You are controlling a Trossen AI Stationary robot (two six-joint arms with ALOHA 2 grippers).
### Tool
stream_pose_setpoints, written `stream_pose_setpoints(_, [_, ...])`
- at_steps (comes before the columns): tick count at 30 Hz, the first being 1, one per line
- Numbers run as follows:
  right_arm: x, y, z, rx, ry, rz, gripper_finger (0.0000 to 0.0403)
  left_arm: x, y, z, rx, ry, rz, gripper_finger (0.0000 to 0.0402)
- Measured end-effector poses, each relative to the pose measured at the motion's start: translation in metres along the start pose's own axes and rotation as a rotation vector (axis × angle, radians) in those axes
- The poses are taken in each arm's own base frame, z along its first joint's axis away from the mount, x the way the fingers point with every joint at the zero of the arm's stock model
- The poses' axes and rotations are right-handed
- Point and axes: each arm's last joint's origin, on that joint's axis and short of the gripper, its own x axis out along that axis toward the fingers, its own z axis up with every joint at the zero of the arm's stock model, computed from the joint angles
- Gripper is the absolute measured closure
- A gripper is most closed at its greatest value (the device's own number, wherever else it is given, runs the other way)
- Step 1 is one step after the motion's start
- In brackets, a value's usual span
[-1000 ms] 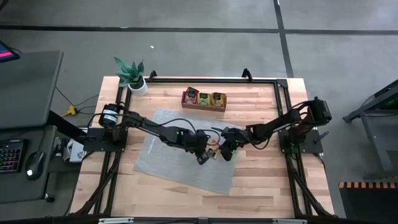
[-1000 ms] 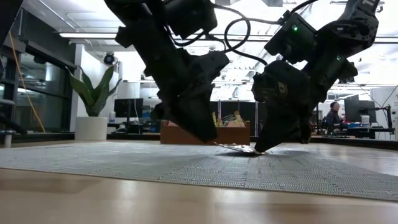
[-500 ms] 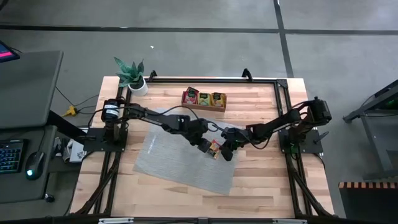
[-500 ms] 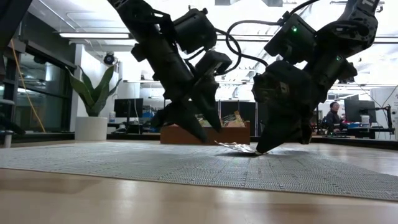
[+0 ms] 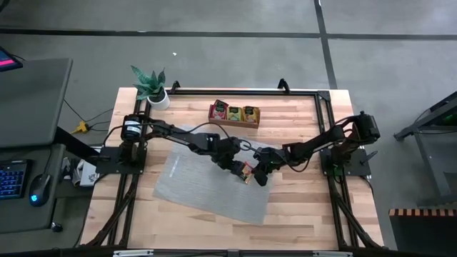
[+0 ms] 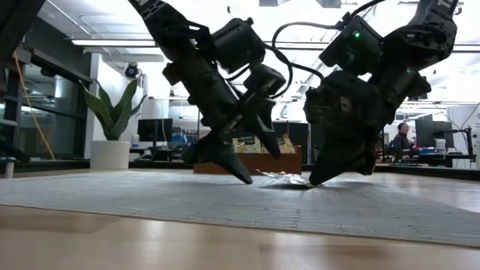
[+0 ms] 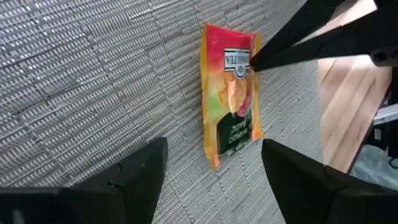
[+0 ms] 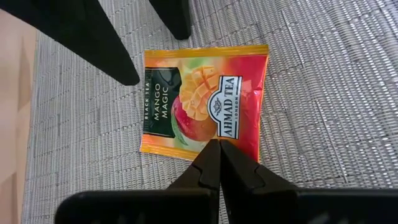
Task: Pick & Place Tea
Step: Put the orange tea bag into the right section of the wooden organizer
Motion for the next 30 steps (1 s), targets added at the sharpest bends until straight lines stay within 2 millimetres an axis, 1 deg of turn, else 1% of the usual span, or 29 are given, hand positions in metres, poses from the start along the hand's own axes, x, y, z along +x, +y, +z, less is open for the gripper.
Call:
stream_pose_setpoints(4, [0.0,-0.0001,-0.0001,0.0,0.001,-0.001,0.0403,-0.0007,0.0011,0.0026,-0.021,-0.021,0.005,0.014])
stream_pose_setpoints(10, [-0.0002,-0.0018,0.0025,0.006,-0.022,-0.013,0.0403,-0.0011,-0.0021,0.0041,-0.028,0.049,-0.083,0.014])
stream_pose_setpoints(16, [-0.0004,-0.0031,0.0038,0.011,-0.026,-0.016,0.0403,-0.0011,-0.0027,0.0057,-0.042,0.018,-0.077,0.0141])
stream_pose_setpoints(24, [-0.0008,-0.0044,0.006,0.017,-0.035,-0.013,0.0403,-0.0008,-0.0036,0.0032,-0.047,0.058,-0.093,0.0178])
stream_pose_setpoints(30, [-0.0008,-0.0043,0.0061,0.024,-0.034,-0.011,0.0403,-0.0002,-0.0009,0.0027,-0.069,0.004,-0.031,0.0192])
